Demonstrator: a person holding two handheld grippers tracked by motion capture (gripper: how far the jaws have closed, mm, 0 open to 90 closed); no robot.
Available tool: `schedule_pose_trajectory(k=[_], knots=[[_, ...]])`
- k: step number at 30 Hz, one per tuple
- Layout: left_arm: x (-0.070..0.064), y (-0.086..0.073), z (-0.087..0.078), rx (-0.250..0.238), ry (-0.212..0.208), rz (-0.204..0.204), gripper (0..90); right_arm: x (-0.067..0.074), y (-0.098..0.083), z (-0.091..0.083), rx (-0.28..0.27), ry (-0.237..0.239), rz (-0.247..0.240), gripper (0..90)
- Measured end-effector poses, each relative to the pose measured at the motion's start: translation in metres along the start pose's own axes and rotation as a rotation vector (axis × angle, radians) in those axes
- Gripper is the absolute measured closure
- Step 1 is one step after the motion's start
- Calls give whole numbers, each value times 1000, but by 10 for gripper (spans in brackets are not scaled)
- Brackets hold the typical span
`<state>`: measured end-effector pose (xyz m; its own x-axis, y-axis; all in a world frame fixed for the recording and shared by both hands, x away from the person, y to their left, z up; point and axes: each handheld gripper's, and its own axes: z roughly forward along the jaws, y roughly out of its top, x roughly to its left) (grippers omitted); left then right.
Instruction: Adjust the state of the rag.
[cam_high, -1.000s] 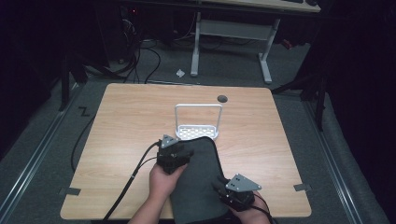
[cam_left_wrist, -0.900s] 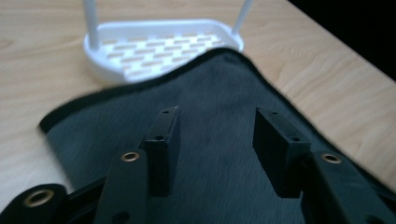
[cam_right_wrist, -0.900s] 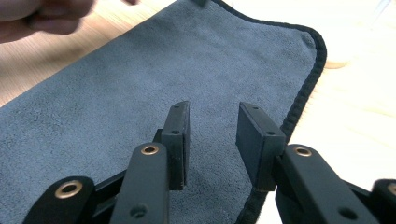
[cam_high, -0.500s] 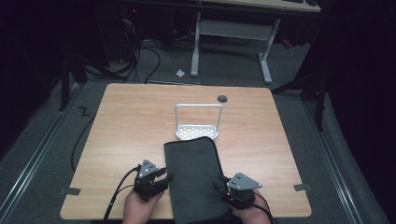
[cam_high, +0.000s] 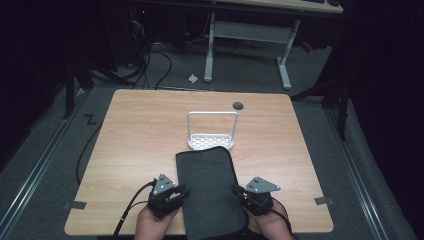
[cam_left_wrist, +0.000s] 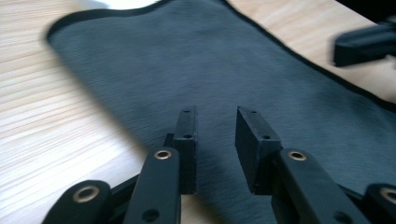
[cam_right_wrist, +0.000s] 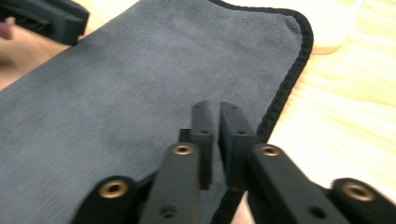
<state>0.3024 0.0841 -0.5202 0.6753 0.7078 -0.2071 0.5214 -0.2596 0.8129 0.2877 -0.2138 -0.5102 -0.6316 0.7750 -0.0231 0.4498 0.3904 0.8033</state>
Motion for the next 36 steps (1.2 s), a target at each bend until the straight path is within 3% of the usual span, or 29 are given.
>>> schedule_pose_trajectory(k=[1, 2, 6, 8, 9, 13, 14, 17, 25, 32, 36], knots=[[0, 0, 0, 0, 0, 0, 698, 0, 0, 0, 0, 0, 0, 890], [-3, 0, 8, 25, 5, 25, 698, -3, 4, 5, 12, -9, -3, 900], [1, -3, 18, 96, 29, 43, 726, -10, 14, 26, 55, -28, -23, 900], [5, -3, 18, 94, 27, 29, 731, -12, 17, 31, 67, -35, -17, 900], [7, -3, 17, 102, 30, 24, 752, -20, 22, 43, 87, -54, -8, 900], [11, -3, 16, 108, 30, 33, 768, -26, 26, 56, 116, -60, 9, 900], [14, -4, 15, 106, 18, 20, 788, -27, 26, 65, 147, -54, 6, 900], [18, -5, 14, 104, 3, 6, 802, -26, 26, 65, 145, -59, 4, 900], [17, -11, 0, 149, -35, -6, 816, -15, 14, 50, 140, -3, -13, 900], [17, -16, -8, 172, -83, 6, 810, 2, -3, 28, 133, 58, -23, 878], [18, -15, -8, 183, -95, 11, 810, 6, -5, 24, 130, 56, -30, 869]])
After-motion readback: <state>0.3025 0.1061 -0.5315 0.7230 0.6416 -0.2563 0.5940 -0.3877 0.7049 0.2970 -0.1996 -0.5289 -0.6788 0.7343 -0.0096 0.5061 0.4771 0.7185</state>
